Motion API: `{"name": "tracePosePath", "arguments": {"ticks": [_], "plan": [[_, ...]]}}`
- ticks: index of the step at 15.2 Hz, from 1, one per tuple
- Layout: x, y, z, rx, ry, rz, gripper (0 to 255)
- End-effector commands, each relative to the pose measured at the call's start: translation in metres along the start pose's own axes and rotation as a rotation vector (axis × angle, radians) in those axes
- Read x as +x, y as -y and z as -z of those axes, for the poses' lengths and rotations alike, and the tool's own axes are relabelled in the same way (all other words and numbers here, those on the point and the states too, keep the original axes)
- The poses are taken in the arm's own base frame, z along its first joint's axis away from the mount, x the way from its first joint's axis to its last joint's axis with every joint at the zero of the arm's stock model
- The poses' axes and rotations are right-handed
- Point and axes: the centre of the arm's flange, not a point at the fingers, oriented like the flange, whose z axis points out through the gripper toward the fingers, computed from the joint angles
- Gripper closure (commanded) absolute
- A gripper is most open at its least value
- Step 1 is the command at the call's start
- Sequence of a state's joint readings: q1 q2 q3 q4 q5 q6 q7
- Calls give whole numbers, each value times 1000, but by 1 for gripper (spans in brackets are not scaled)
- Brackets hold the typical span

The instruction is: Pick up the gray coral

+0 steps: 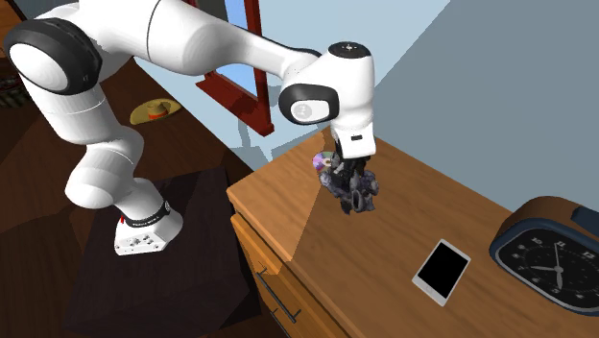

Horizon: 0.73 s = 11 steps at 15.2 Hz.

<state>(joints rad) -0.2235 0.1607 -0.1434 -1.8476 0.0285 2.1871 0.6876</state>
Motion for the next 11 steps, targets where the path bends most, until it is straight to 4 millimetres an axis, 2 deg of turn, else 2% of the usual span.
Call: {"name": "tracePosePath", "arguments": {"ticks": [1,8,11], "plan": [[0,0,-1,0,0,0,255],[0,0,-2,0,0,0,255],[2,2,14,0,0,0,255]]}}
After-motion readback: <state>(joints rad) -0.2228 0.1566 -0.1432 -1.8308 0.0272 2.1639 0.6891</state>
